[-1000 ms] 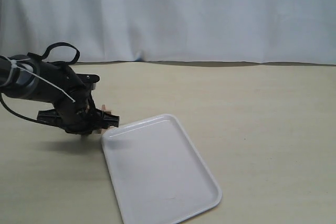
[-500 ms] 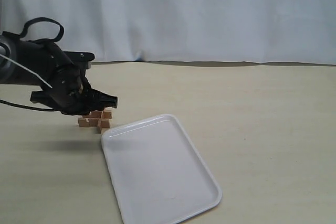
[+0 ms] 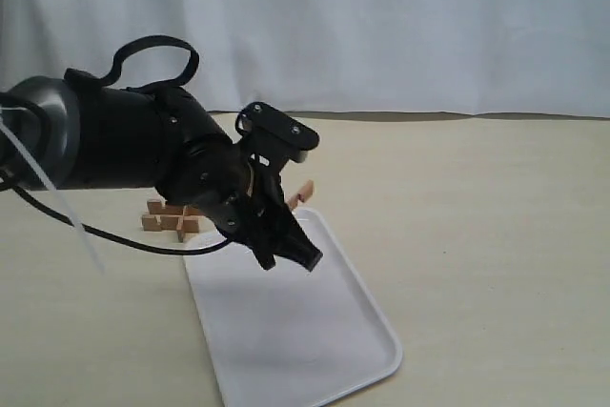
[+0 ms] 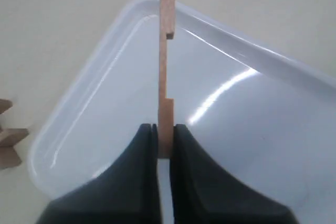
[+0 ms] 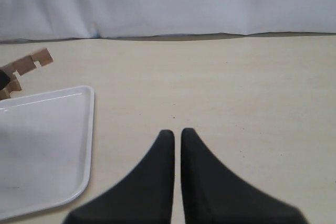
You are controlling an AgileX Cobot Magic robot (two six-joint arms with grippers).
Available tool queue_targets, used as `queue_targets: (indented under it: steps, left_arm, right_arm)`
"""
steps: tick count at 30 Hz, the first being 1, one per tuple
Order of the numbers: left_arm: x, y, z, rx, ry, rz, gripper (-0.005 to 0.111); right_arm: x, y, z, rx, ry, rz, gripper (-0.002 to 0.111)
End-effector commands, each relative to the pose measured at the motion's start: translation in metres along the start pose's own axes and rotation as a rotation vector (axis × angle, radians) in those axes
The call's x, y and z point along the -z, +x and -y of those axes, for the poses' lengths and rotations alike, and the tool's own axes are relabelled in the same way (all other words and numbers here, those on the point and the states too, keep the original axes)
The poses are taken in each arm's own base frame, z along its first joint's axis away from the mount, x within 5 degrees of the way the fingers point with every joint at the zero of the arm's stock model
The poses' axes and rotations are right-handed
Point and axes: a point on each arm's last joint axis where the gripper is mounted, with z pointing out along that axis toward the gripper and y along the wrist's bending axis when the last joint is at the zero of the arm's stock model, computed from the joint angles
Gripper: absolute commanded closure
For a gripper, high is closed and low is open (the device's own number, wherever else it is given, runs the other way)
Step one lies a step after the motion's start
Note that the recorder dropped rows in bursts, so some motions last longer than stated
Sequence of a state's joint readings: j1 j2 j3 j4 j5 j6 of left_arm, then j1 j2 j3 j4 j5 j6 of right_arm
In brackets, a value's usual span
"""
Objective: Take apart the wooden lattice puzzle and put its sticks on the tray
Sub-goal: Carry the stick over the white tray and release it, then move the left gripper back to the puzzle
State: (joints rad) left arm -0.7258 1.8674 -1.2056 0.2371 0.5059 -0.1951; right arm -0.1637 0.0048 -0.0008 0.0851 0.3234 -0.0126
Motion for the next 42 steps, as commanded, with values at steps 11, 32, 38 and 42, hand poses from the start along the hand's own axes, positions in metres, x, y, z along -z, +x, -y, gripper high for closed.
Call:
queue_targets:
  steps: [11,32,38,42]
  left_arm:
    - [-0.045,0.021,-0.001,-0.201,0.022,-0.150,0.084]
    - [0.027,0.003,-0.079,0.279,-0.169,0.020,0.052]
    - [0.007,0.017,-0.094,0.363,-0.200,-0.085,0.052]
    - [-0.013,0.024,-0.092,0.370,-0.197,-0.130,0.052]
  right_arm:
    - [0.000,-0.001,0.000,-0.003,-0.004,0.013,0.104]
    - [0.000,-0.001,0.000,-0.003,-0.004,0.013,0.104]
    - [0.000,-0.001,0.000,-0.003,-0.004,0.013,0.104]
    - [0.000,-0.001,0.000,-0.003,-0.004,0.013,0.104]
